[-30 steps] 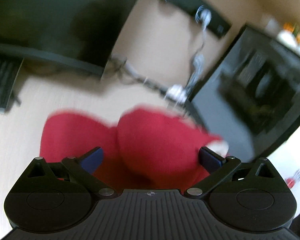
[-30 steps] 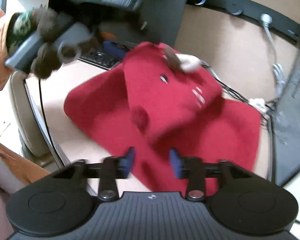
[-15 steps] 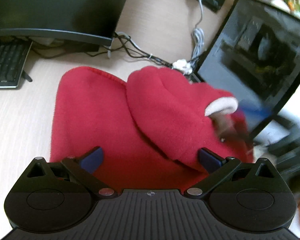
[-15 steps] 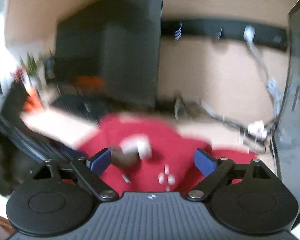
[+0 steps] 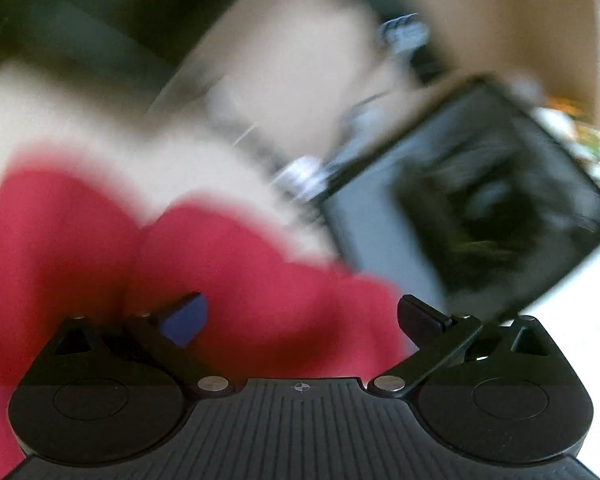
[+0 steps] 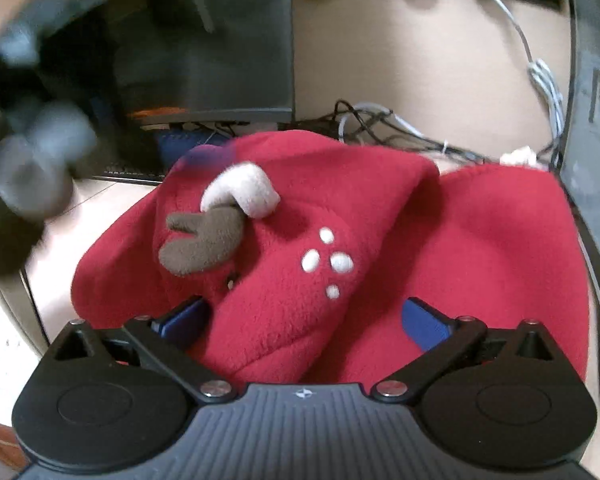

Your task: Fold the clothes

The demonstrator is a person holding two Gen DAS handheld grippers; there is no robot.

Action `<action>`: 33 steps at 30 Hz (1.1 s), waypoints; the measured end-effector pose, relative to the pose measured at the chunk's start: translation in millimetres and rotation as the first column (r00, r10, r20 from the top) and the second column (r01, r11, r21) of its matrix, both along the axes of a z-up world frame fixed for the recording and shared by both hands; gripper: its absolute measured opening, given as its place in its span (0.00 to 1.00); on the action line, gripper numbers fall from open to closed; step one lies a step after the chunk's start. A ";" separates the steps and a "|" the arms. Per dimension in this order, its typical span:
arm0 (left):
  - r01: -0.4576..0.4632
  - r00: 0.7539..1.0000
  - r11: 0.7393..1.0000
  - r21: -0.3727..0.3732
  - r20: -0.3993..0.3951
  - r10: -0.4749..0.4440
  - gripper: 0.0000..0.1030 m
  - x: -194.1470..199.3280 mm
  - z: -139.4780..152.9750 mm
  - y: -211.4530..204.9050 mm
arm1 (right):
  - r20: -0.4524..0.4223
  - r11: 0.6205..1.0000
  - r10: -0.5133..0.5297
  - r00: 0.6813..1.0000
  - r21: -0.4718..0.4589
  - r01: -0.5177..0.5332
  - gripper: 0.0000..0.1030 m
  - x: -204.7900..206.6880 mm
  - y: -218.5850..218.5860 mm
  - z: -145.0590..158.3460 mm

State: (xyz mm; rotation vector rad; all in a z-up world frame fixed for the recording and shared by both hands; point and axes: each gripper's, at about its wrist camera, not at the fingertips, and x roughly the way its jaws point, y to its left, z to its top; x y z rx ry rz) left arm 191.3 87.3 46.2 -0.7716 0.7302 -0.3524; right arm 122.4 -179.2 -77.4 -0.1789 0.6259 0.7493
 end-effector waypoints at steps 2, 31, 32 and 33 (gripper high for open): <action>-0.011 0.999 1.000 -0.025 0.042 0.012 1.00 -4.4 -12.5 2.5 | -0.017 1.000 0.000 1.000 -0.003 -0.001 1.00 -1.3 0.9 0.9; -0.068 0.998 0.983 0.169 0.030 0.063 1.00 -64.2 -6.0 5.7 | 0.146 0.999 0.016 0.989 -0.049 -0.008 1.00 -45.9 -10.8 44.9; -0.067 0.998 0.983 0.171 0.034 0.062 1.00 -65.6 -7.3 6.6 | 0.169 0.999 -0.011 0.986 -0.034 0.018 1.00 -42.2 -13.7 52.3; -0.066 0.998 0.983 0.173 0.037 0.060 1.00 -67.0 -8.7 7.6 | 0.192 0.999 -0.039 0.981 -0.019 0.043 1.00 -38.6 -16.5 59.7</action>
